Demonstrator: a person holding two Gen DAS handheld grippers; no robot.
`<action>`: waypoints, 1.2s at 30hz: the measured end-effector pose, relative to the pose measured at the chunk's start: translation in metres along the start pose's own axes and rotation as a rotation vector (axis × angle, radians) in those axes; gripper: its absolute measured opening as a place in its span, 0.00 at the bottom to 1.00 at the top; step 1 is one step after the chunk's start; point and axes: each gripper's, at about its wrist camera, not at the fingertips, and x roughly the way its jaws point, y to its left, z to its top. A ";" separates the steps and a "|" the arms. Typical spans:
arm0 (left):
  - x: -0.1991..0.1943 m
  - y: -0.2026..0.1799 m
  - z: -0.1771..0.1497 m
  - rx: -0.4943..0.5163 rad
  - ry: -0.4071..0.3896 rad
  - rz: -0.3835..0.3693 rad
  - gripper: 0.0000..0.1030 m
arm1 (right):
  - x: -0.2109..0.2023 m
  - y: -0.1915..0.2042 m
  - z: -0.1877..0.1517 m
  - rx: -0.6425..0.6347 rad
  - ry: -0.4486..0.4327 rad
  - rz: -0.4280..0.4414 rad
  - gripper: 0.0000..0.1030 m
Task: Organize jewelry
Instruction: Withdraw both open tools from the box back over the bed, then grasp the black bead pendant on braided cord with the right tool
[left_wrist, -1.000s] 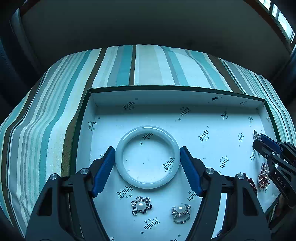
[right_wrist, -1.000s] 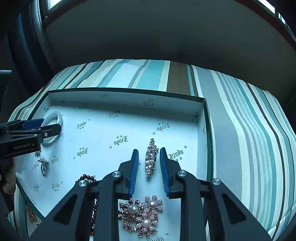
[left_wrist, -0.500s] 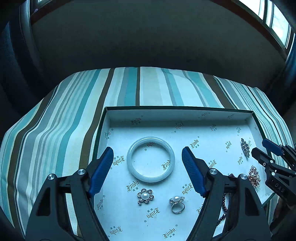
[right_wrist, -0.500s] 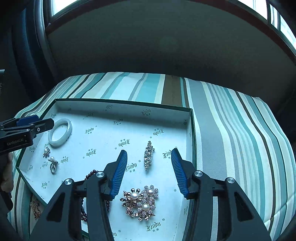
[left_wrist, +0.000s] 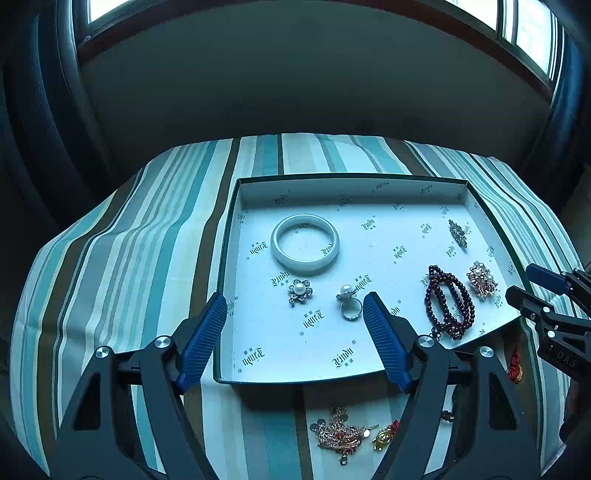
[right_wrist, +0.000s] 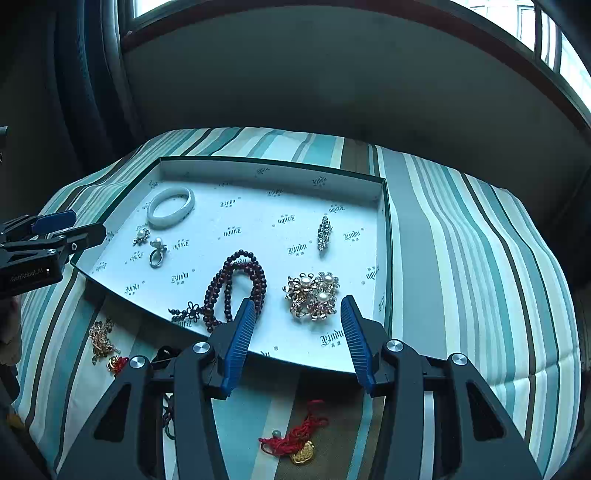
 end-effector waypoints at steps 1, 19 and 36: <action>-0.003 0.000 -0.005 -0.002 0.006 -0.003 0.74 | -0.003 0.002 -0.005 -0.004 0.007 0.000 0.47; -0.026 0.007 -0.074 -0.011 0.069 0.043 0.73 | -0.015 0.041 -0.063 -0.030 0.111 0.072 0.31; -0.021 0.015 -0.076 -0.021 0.082 0.056 0.73 | 0.008 0.088 -0.033 -0.105 0.105 0.152 0.24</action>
